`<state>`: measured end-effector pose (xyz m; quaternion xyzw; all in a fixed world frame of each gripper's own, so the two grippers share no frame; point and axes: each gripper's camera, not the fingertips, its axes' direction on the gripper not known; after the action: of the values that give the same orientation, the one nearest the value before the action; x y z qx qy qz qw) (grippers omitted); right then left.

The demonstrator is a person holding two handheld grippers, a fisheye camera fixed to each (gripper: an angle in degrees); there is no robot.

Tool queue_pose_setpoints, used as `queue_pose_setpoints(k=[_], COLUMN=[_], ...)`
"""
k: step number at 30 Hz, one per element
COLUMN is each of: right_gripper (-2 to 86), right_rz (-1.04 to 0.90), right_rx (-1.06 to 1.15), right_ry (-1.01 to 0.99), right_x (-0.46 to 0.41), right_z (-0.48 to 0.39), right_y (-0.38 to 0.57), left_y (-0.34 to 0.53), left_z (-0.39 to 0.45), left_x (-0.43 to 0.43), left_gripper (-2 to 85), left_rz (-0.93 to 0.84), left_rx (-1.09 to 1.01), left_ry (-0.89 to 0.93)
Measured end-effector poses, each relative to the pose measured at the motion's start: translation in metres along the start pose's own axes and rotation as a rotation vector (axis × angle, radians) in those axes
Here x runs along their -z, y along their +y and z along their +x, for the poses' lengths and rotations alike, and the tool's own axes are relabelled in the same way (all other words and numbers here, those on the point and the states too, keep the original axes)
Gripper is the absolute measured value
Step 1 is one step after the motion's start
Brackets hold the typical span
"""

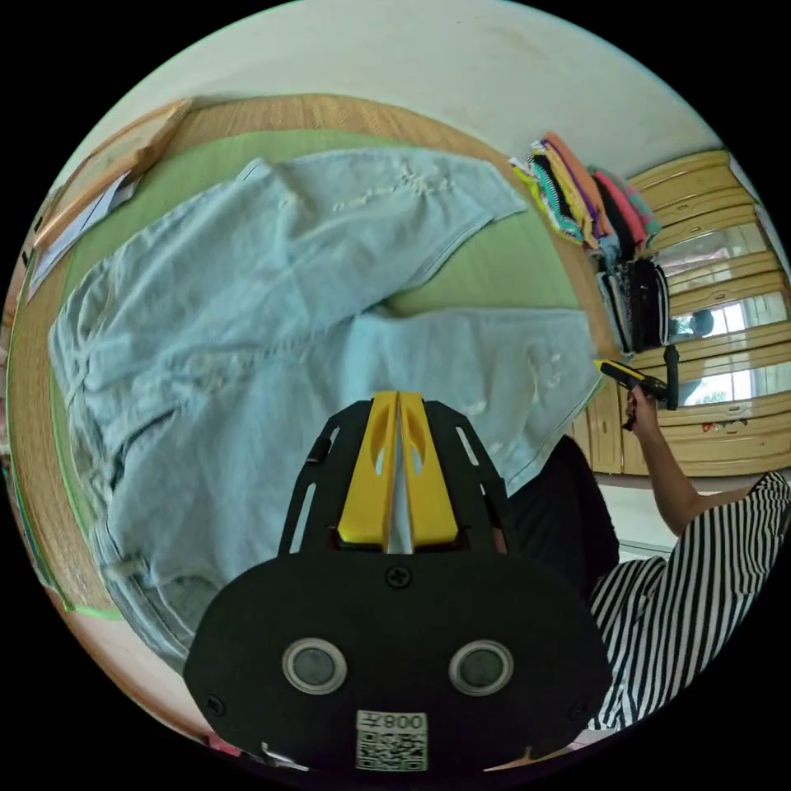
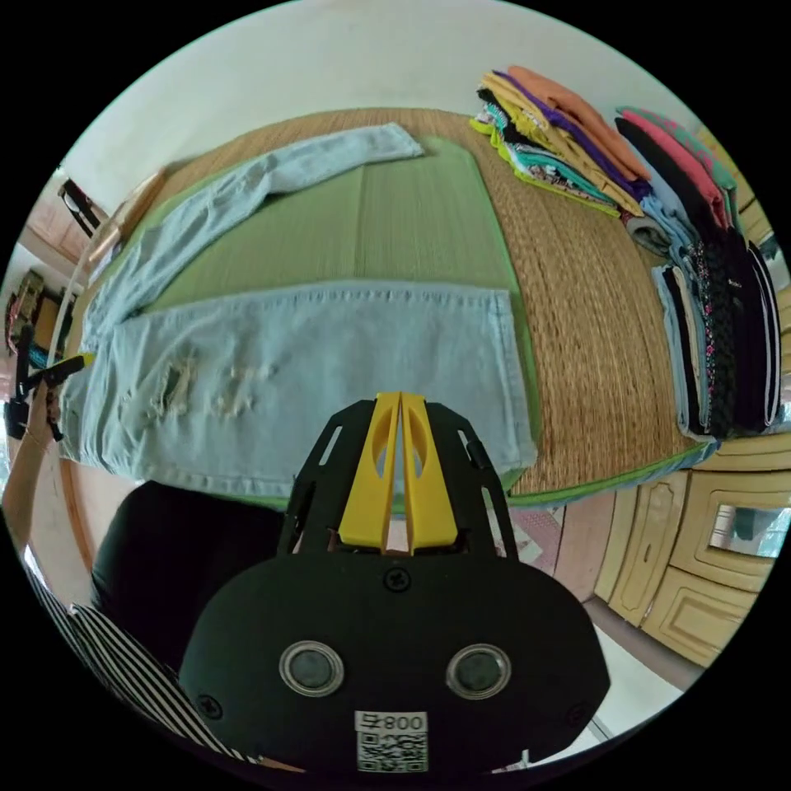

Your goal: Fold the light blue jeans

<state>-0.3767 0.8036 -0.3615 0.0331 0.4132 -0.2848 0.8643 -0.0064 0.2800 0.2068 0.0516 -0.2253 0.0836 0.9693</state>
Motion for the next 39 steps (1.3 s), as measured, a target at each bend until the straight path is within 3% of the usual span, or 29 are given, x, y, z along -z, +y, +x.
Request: queue_pose_setpoints(k=[7, 9, 13, 20, 27, 33, 39], right_gripper=[0.1, 0.1, 0.0, -0.2, -0.1, 0.0, 0.0], right_rz=[0.150, 0.170, 0.184, -0.019, -0.004, -0.047, -0.066], right_rx=[0.071, 0.093, 0.160, 0.240, 0.334, 0.331, 0.186], right_ry=[-0.118, -0.132, -0.110, 0.039, 0.065, 0.097, -0.023], right_x=[0.004, 0.001, -0.020, -0.109, -0.101, -0.088, -0.074], right_z=[-0.024, -0.037, -0.077, -0.142, -0.141, -0.112, -0.066], right_y=[-0.136, -0.179, -0.277, -0.389, -0.351, -0.260, -0.185], left_y=[-0.117, -0.129, -0.127, -0.121, -0.127, -0.118, -0.101], left_z=[0.040, 0.043, 0.055, 0.070, 0.071, 0.082, 0.085], left_x=[-0.021, -0.033, -0.020, -0.003, 0.010, 0.016, 0.019], left_gripper=[0.1, 0.1, 0.1, 0.1, 0.1, 0.1, 0.1], left_rz=[-0.038, -0.108, -0.066, -0.034, -0.062, -0.164, -0.204], left_rx=[-0.065, -0.042, -0.087, -0.104, -0.128, -0.233, -0.268], left_ry=[-0.146, -0.187, -0.173, -0.156, -0.099, -0.078, -0.045])
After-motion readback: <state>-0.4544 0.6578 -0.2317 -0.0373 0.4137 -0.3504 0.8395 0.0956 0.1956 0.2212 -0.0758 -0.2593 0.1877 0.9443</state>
